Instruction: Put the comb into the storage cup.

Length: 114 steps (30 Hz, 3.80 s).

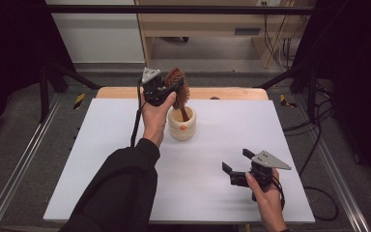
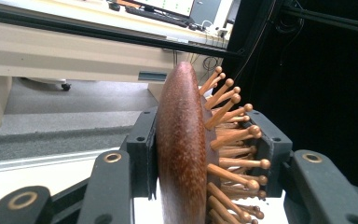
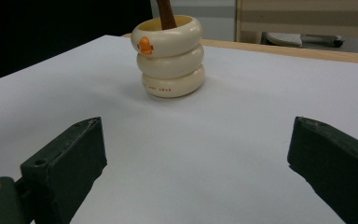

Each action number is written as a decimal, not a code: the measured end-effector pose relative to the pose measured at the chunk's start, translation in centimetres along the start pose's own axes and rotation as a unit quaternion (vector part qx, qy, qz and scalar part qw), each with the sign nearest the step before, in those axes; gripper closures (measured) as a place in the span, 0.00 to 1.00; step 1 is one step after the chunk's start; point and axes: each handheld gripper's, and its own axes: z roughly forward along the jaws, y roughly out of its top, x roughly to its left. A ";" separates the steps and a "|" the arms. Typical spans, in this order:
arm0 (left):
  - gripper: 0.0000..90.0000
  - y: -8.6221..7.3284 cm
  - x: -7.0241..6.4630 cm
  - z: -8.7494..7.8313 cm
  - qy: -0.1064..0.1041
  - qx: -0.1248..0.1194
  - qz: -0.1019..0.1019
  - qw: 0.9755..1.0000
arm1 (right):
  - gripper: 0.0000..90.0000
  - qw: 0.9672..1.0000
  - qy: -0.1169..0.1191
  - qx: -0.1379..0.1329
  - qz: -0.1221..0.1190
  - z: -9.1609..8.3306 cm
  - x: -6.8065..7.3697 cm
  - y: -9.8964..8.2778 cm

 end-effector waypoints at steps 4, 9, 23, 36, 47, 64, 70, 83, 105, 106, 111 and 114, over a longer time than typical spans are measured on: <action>0.57 0.0 0.0 0.0 0.000 0.001 0.000 1.000 | 0.05 1.000 0.000 0.000 0.000 0.0 0.0 0.0; 0.57 -0.2 0.0 0.1 0.000 0.001 -0.002 1.000 | 0.05 1.000 0.000 0.000 -0.001 0.0 0.0 0.0; 0.57 -0.9 0.5 0.1 0.002 0.002 -0.017 1.000 | 0.05 1.000 0.000 0.001 -0.002 0.1 0.0 0.0; 0.57 -1.1 0.4 0.2 0.000 0.004 -0.018 1.000 | 0.05 1.000 0.000 0.002 0.000 0.0 0.0 0.0; 0.57 -1.6 0.2 0.4 -0.002 0.008 -0.019 1.000 | 0.05 1.000 0.000 0.002 0.000 0.0 0.0 0.0; 0.57 -1.9 0.2 0.6 -0.003 0.011 -0.018 1.000 | 0.05 1.000 0.000 0.001 0.000 0.0 0.0 0.0; 0.57 -2.3 0.3 0.7 -0.003 0.013 -0.020 1.000 | 0.05 1.000 0.001 0.001 0.000 0.0 0.0 0.0; 0.57 -2.7 0.5 0.7 -0.003 0.014 -0.024 1.000 | 0.05 1.000 0.002 0.004 0.000 0.0 0.0 0.0; 0.56 -2.9 0.7 0.8 -0.002 0.016 -0.026 1.000 | 0.05 1.000 0.003 0.004 -0.001 0.0 0.0 0.0; 0.56 -2.9 0.7 0.8 -0.002 0.016 -0.028 0.999 | 0.05 1.000 0.003 0.004 -0.001 0.0 0.0 0.0; 0.56 -2.9 0.9 0.8 -0.003 0.016 -0.028 0.999 | 0.05 1.000 0.003 0.004 -0.001 0.0 0.0 0.0; 0.56 -2.9 0.9 0.8 -0.002 0.015 -0.030 0.999 | 0.05 1.000 0.003 0.004 -0.001 0.1 0.1 0.0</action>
